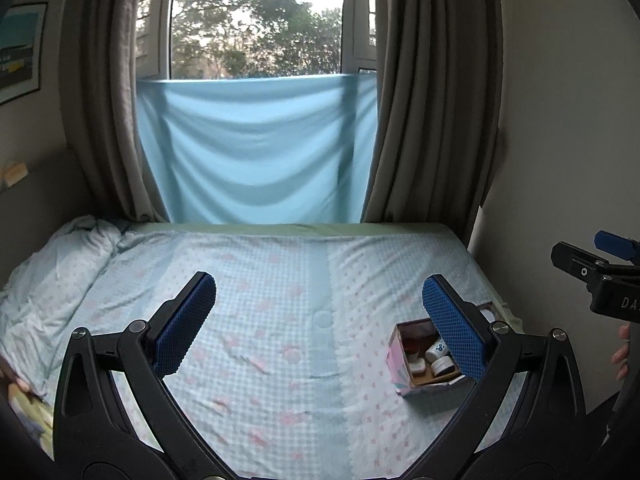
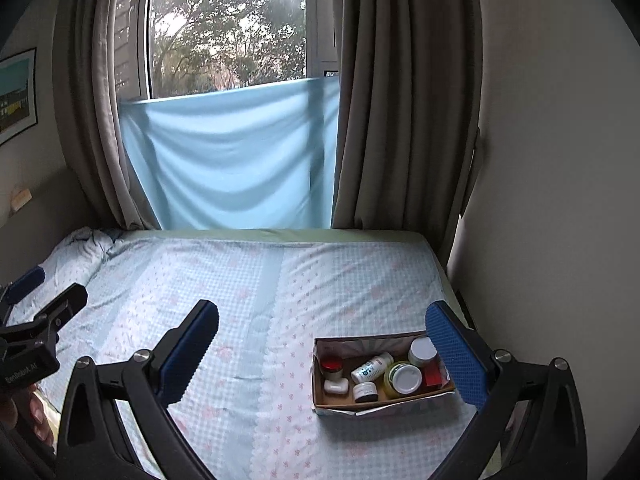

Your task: Organize rigid objects

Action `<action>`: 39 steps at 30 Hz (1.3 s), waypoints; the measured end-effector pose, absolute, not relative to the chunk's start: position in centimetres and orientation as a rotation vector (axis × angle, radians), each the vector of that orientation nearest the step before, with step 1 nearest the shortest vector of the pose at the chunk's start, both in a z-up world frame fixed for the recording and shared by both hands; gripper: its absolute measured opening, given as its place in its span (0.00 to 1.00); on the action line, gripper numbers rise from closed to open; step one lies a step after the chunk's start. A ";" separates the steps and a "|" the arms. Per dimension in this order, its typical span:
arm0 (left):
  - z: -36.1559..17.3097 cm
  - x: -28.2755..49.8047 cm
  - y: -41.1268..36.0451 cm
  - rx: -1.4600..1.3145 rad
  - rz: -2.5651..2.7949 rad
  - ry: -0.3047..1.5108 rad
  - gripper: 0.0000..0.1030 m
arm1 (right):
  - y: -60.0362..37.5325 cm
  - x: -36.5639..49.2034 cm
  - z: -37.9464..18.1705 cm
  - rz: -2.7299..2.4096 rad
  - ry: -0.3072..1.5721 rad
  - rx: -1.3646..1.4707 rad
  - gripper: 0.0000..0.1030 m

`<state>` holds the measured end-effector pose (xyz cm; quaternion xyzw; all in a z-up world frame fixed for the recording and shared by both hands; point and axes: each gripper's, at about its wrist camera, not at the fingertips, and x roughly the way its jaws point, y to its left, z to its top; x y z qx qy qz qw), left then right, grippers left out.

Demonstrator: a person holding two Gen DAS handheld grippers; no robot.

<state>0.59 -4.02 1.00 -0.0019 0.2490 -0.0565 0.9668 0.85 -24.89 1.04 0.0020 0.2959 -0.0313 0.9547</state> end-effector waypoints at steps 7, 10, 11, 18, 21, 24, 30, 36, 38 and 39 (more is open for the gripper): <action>1.0 0.5 -4.3 0.010 -0.120 0.492 1.00 | -24.7 0.4 1.4 -0.052 0.587 0.022 1.00; 1.0 0.5 -4.3 0.016 -0.124 0.491 1.00 | -24.7 0.3 1.5 -0.050 0.583 0.025 1.00; 0.9 0.5 -4.4 0.016 -0.127 0.493 1.00 | -24.7 0.3 1.5 -0.050 0.582 0.029 1.00; 0.9 0.5 -4.1 0.013 -0.130 0.499 1.00 | -24.7 0.3 1.5 -0.051 0.581 0.028 1.00; 0.8 0.5 -3.9 0.004 -0.130 0.501 1.00 | -24.7 0.2 1.5 -0.047 0.582 0.026 1.00; 0.8 0.5 -3.7 0.003 -0.128 0.501 1.00 | -24.6 0.3 1.4 -0.045 0.585 0.024 1.00; 0.7 0.6 -3.4 -0.003 -0.120 0.505 1.00 | -24.5 0.4 1.5 -0.042 0.585 0.020 1.00; 0.5 0.6 -3.2 -0.006 -0.116 0.506 1.00 | -24.3 0.6 1.5 -0.039 0.583 0.018 1.00; 0.5 0.6 -3.2 -0.005 -0.115 0.505 1.00 | -24.3 0.6 1.5 -0.039 0.583 0.017 1.00; 0.5 0.6 -3.2 -0.005 -0.114 0.504 1.00 | -24.3 0.6 1.5 -0.040 0.582 0.016 1.00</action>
